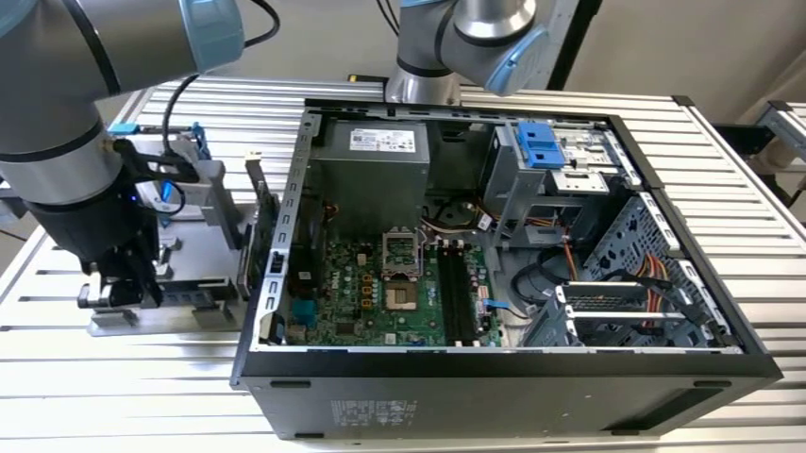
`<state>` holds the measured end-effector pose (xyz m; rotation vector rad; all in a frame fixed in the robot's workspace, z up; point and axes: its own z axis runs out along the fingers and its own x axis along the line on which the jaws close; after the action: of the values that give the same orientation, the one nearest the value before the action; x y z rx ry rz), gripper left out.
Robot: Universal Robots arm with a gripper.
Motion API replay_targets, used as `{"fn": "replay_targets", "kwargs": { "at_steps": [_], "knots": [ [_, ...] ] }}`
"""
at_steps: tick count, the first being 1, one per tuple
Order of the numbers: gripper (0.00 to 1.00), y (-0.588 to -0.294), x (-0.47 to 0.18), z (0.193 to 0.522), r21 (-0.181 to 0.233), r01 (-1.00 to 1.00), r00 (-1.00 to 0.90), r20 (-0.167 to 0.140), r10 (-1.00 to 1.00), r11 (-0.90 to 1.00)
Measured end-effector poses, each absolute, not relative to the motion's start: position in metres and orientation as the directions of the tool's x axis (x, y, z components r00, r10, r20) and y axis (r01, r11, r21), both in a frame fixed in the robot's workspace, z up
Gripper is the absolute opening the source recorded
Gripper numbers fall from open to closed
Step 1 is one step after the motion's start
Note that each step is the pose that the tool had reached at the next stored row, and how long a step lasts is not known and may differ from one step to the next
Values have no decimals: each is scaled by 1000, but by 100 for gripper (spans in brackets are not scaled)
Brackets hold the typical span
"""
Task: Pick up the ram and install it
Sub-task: 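Pick up the ram and move it above insertion slot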
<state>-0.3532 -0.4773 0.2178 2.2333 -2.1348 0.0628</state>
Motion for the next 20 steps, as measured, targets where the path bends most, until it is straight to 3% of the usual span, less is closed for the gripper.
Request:
{"fn": "replay_targets", "kwargs": {
  "at_steps": [20],
  "knots": [
    [0, -477, -353, 235, 9, -1000, 11, 62, -998, -10]
  ]
}}
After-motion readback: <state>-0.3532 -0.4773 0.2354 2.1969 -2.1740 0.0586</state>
